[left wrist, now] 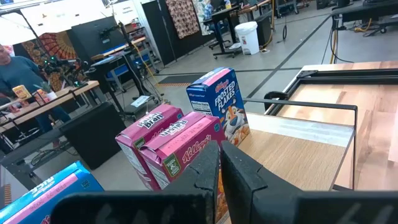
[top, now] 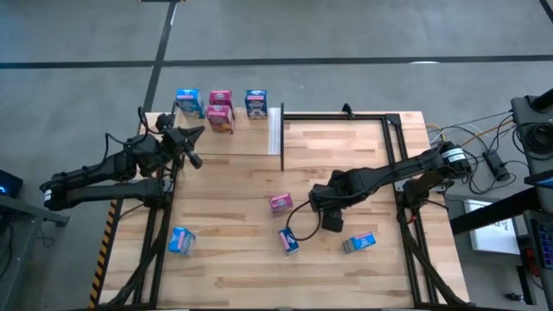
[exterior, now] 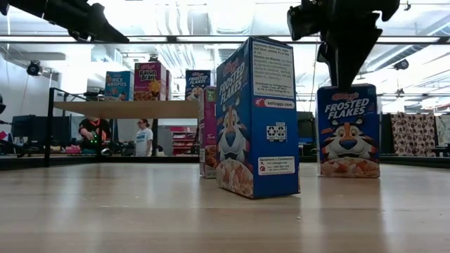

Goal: Stack cereal on shelf
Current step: Put the top blue cereal box on the shelf

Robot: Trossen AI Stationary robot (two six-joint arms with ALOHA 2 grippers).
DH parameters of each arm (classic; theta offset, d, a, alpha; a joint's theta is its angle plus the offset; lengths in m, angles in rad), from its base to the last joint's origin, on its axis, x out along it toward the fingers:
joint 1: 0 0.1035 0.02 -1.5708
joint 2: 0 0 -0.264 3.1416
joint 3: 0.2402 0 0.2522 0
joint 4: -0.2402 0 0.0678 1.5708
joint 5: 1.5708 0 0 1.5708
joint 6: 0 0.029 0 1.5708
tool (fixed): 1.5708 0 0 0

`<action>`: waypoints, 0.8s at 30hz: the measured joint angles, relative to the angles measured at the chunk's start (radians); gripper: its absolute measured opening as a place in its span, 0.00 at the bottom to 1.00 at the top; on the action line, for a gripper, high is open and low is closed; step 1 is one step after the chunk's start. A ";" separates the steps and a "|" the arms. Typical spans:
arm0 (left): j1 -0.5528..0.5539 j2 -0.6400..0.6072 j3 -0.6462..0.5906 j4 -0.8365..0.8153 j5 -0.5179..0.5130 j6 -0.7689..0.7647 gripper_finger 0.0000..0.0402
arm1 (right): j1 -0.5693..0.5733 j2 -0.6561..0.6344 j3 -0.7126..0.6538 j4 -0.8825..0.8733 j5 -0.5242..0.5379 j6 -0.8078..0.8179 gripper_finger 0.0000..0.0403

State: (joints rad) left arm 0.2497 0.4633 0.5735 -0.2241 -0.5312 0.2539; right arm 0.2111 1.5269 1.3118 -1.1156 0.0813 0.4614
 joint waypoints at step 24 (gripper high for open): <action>0.000 0.000 0.000 0.000 0.000 0.000 0.00 | 0.000 0.046 -0.008 0.016 0.027 -0.027 0.43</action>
State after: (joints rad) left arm 0.2494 0.4633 0.5735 -0.2245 -0.5314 0.2542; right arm 0.2108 1.5730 1.3041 -1.0997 0.1078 0.4339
